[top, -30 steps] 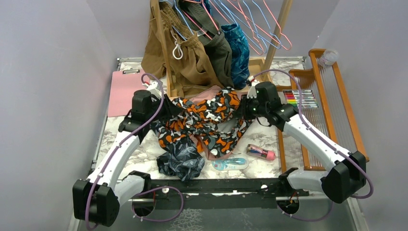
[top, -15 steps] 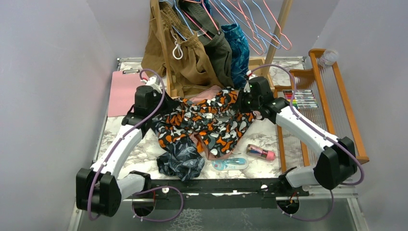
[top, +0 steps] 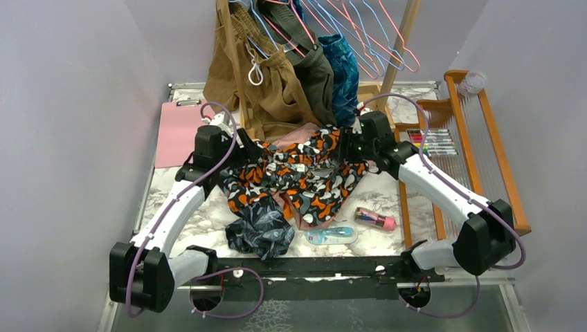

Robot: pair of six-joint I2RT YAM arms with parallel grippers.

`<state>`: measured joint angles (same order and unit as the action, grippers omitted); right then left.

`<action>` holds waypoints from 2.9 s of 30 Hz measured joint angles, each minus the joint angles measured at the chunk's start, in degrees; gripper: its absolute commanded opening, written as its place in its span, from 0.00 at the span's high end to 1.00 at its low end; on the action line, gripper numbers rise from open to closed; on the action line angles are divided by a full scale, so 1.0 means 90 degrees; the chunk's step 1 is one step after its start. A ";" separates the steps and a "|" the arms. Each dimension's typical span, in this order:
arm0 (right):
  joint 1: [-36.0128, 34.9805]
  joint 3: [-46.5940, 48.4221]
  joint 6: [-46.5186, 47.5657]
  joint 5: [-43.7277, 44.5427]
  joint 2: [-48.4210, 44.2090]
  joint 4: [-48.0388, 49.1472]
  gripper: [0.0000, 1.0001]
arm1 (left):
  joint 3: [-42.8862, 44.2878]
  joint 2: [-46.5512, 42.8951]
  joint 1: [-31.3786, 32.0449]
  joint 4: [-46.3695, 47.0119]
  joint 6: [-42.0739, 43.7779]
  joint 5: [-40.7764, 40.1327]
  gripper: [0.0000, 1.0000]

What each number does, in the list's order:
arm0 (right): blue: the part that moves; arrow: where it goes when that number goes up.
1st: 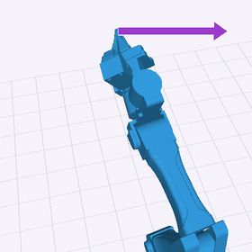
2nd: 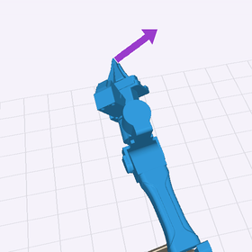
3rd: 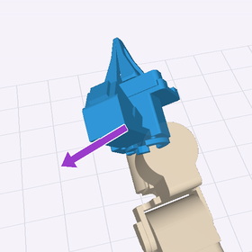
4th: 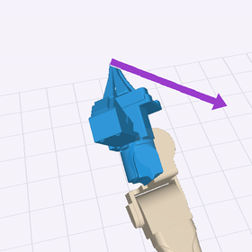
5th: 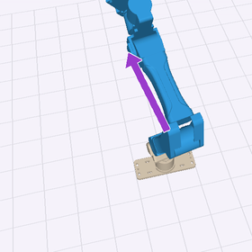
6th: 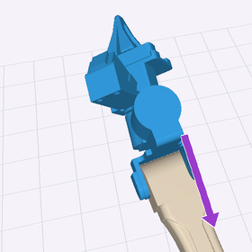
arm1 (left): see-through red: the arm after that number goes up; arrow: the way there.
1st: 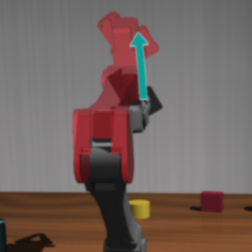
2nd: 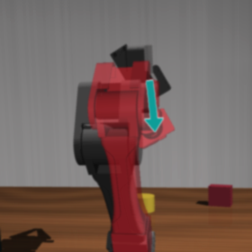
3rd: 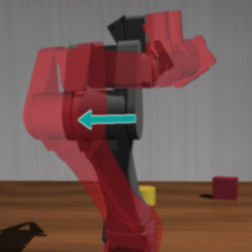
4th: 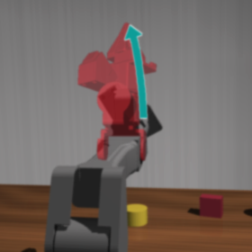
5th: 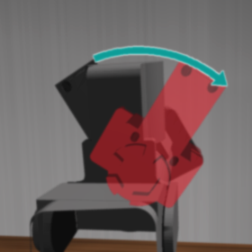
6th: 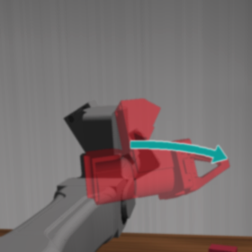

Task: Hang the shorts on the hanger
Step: Adjust the shorts at the center of the board, then pick up the hanger from the clothesline.

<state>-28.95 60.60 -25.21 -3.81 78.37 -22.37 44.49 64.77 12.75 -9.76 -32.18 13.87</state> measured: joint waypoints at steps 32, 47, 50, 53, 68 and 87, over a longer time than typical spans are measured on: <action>-0.0029 0.3473 0.1489 0.0658 -0.0969 0.0323 0.31 | -0.0559 -0.1700 0.0102 0.0427 0.0444 -0.1501 0.01; -0.0029 0.3876 0.1688 0.1163 -0.0002 0.0665 0.31 | -0.0947 -0.2171 0.0432 0.0600 0.0561 -0.1749 0.01; -0.0027 0.3713 0.1632 0.1246 -0.0100 0.0668 0.31 | -0.0947 -0.2186 0.0432 0.0595 0.0610 -0.1753 0.01; 0.0024 0.3735 0.1455 0.1270 -0.0087 0.0675 0.32 | -0.0947 -0.2186 0.0432 0.0585 0.0636 -0.1790 0.01; 0.1644 0.1880 -0.0437 0.0143 -0.0806 0.1525 0.37 | -0.0945 -0.2186 0.0515 0.0454 0.0782 -0.1855 0.01; 0.1632 0.1702 -0.0080 -0.0141 -0.0583 0.2443 0.39 | -0.0945 -0.2166 0.0515 0.0459 0.0848 -0.1846 0.01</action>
<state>-14.26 75.92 -25.93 -5.08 73.12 -0.38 35.99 45.28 17.39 -5.63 -24.56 -2.74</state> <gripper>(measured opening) 0.608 0.991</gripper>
